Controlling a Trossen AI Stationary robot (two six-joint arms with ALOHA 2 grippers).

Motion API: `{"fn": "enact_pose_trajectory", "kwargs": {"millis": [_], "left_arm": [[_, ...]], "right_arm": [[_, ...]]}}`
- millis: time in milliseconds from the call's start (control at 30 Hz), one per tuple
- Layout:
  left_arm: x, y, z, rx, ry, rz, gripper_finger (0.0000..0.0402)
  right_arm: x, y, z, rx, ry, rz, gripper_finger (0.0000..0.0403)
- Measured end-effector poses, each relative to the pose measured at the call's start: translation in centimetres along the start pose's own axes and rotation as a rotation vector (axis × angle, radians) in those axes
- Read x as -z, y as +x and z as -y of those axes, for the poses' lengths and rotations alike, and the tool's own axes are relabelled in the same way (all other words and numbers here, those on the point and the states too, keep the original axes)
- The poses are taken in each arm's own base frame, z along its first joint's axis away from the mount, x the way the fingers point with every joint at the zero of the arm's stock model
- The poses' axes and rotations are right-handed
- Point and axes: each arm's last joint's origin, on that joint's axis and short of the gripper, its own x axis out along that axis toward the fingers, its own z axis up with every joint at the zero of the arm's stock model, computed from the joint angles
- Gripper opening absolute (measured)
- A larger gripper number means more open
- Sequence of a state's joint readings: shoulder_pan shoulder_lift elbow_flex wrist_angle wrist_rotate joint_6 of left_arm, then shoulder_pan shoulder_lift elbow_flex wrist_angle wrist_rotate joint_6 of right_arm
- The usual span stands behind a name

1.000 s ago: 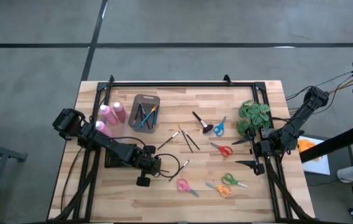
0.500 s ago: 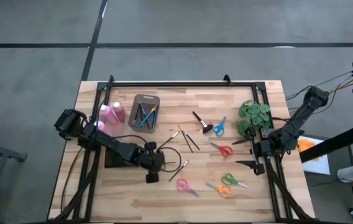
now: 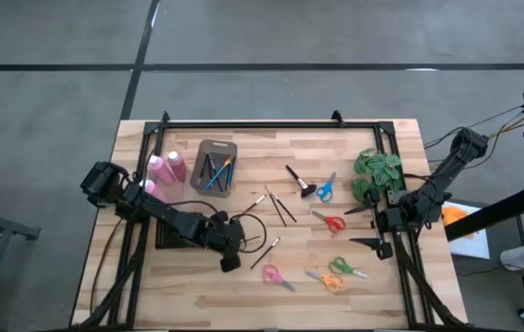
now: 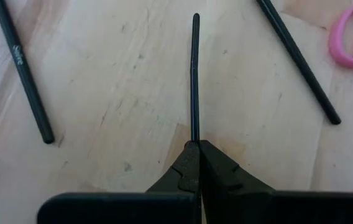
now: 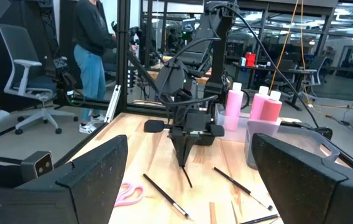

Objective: Pick & Place Paint Supplies
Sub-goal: Put the middle gold brush into the black bin

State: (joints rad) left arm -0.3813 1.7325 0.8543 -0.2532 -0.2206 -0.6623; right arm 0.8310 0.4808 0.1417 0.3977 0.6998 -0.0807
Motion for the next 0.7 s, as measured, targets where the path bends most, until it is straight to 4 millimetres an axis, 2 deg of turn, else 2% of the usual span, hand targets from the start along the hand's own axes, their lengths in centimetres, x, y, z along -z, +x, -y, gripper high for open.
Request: {"fn": "enact_pose_trajectory", "kwargs": {"millis": [267,700], "left_arm": [[-0.8,-0.7,0.2,-0.027,-0.105,-0.036,0.0002],[-4.1,-3.2,0.2,-0.140,-0.403,-0.086,0.0002]], "right_arm": [[0.0,0.0,0.0,0.000,-0.001,0.000,0.0341],[0.0,0.0,0.0,0.000,0.000,0.000,0.0341]]}}
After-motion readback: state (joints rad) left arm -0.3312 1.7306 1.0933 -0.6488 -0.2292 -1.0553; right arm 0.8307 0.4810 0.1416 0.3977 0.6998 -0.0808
